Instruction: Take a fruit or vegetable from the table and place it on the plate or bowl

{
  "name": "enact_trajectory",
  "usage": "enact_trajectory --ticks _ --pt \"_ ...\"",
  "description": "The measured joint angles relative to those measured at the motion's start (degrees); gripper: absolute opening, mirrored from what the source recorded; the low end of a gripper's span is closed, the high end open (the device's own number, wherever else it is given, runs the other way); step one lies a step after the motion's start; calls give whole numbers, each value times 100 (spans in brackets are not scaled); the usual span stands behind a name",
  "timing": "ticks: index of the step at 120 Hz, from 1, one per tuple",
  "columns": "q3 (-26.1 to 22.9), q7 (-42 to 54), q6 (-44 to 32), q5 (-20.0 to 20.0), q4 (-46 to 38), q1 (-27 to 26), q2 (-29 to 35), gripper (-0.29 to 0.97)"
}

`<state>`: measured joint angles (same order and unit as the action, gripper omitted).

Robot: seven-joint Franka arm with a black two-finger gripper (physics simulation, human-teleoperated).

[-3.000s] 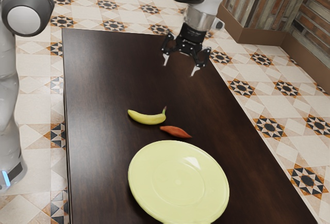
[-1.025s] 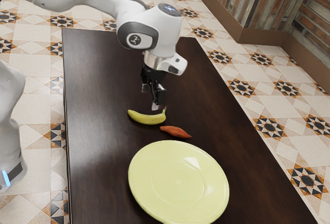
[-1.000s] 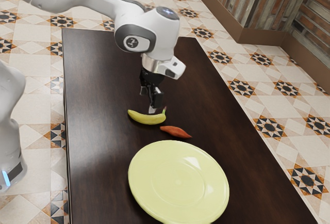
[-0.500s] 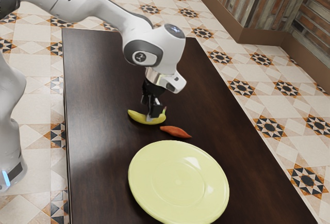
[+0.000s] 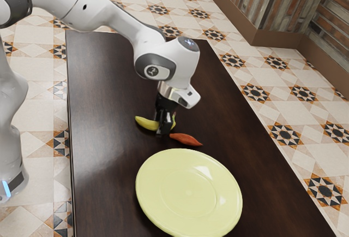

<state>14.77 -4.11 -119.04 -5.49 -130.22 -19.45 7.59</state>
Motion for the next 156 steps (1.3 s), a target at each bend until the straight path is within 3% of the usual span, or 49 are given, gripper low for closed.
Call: enact_trajectory --ticks 17,46,73,86,96,115,132,135,147,156 --pt "-1 -3 -90 -34 79 2 -4 20" --pt "-40 -29 -184 -62 211 -24 129 16" --pt "-995 -266 -204 -49 324 -33 1102 12" --pt "-1516 -531 -207 -21 328 -234 1240 12" --pt "-1689 -742 -209 -15 459 -423 1073 11" --pt "-1770 -1034 -211 -40 1494 -724 41 13" --pt "-1775 -1243 -214 -24 1666 -852 -237 13" --pt "-1775 -1274 -214 -24 1698 -853 -274 15" --pt "-1775 -1372 -219 21 1743 -917 -322 41" --pt "-1766 -1441 -220 25 1749 -955 -305 52"
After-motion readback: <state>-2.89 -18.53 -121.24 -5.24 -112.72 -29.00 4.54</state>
